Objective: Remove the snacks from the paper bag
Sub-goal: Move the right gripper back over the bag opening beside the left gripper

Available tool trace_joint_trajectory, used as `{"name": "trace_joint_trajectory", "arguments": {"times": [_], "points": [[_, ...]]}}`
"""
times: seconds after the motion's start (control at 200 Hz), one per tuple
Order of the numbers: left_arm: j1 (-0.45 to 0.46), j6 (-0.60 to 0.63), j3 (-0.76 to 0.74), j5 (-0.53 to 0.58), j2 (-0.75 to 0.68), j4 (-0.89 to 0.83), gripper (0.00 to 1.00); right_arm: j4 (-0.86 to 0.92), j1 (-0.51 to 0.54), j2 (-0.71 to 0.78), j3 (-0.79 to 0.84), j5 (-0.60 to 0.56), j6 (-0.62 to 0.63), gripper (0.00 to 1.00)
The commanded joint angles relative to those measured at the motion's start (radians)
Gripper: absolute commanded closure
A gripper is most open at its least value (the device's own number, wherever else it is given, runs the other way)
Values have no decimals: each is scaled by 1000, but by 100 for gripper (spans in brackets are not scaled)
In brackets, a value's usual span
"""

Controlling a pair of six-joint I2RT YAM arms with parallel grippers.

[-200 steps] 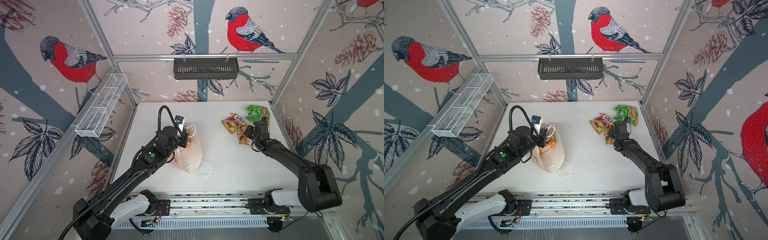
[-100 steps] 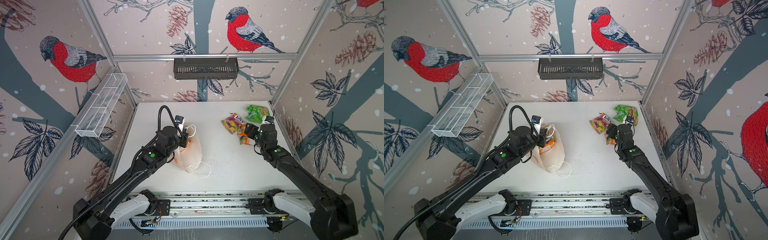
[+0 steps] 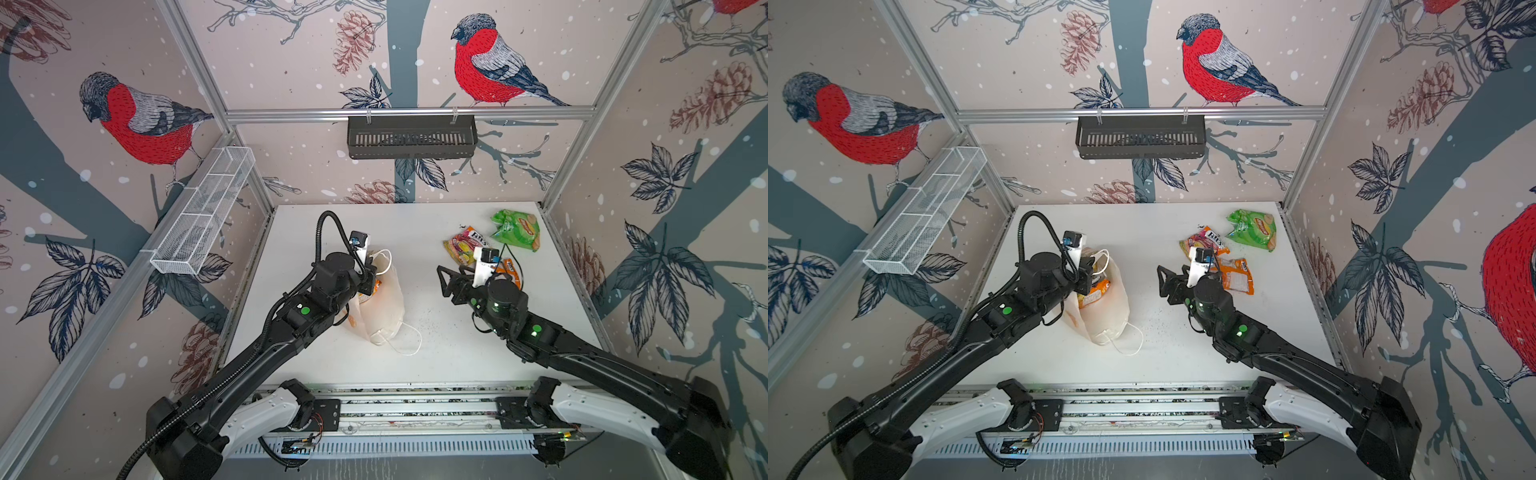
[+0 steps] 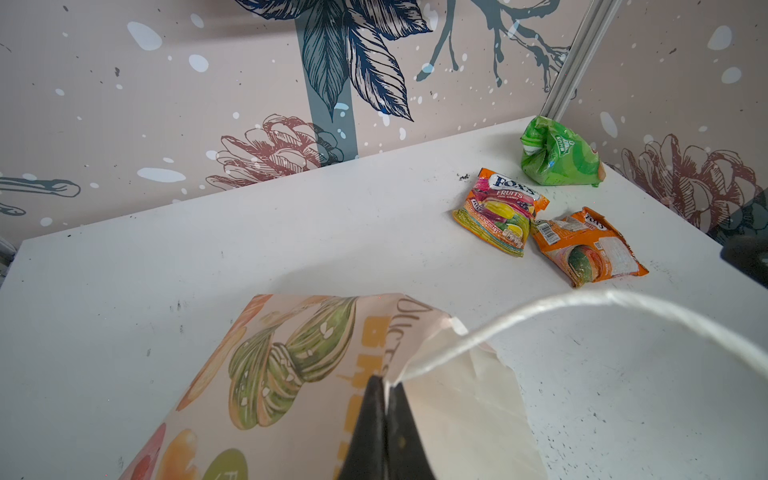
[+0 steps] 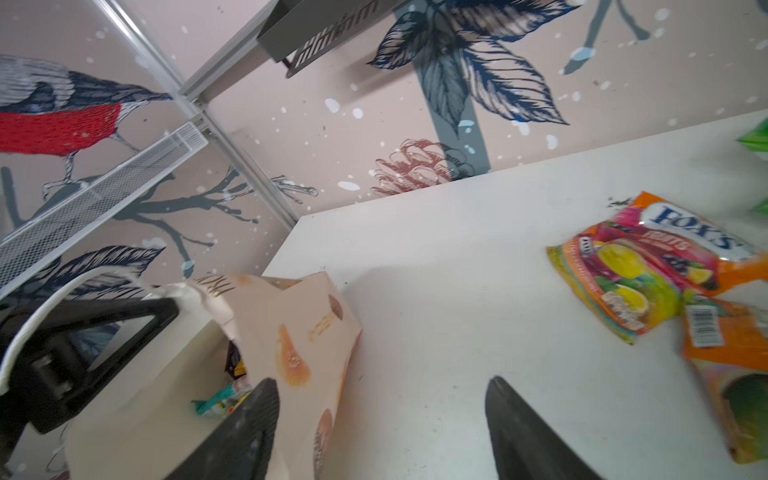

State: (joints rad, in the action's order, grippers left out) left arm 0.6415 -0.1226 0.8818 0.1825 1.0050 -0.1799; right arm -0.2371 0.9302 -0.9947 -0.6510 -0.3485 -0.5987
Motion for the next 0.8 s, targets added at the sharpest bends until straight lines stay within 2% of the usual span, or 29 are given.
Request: {"name": "trace_joint_trajectory", "arguments": {"times": [0.0, 0.265, 0.535, 0.796], "points": [[-1, -2, 4, -5, -3, 33, 100, -79, 68, -59, -29, -54, 0, 22], [-2, -2, 3, -4, -9, 33, 100, -114, 205, -230, -106, -89, 18, 26], [-2, -4, 3, -8, -9, 33, 100, -147, 289, -354, -165, -81, 25, 29], [-2, -5, 2, -8, -13, 35, 100, -154, 326, -445, -205, -81, 13, 30]]}}
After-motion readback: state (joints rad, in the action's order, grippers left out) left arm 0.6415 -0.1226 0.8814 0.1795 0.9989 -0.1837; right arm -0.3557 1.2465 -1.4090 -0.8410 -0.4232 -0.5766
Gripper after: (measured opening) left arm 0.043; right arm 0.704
